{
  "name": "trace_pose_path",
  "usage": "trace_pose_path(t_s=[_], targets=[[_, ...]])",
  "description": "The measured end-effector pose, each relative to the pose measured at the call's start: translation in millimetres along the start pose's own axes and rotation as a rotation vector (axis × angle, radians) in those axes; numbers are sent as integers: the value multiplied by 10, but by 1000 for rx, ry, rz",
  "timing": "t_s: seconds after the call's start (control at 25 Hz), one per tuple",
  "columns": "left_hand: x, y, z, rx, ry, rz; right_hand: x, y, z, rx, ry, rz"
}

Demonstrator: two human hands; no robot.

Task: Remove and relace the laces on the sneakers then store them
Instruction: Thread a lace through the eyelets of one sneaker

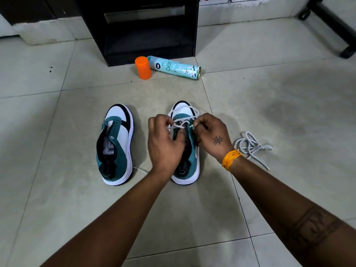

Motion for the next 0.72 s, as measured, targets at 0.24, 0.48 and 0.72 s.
trace_pose_path(t_s=[0.24,0.48,0.72], targets=[[-12,-186,58,-26,-30,43,-298,651,203,342,130,181],[2,-179,100,24,-53,47,10,-266,105,-311,-146,678],[1,-227,100,0,-38,70,-94,105,67,-151,-241,971]])
Point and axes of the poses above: each hand's wrist, its own z-axis away from the middle knuckle, its own x-axis out of the palm, y = z × x, the point moved 10 cm from there along -z, towards the middle knuckle, and after that the axes turned 12 degrees about -x, right-handed, at the moved point
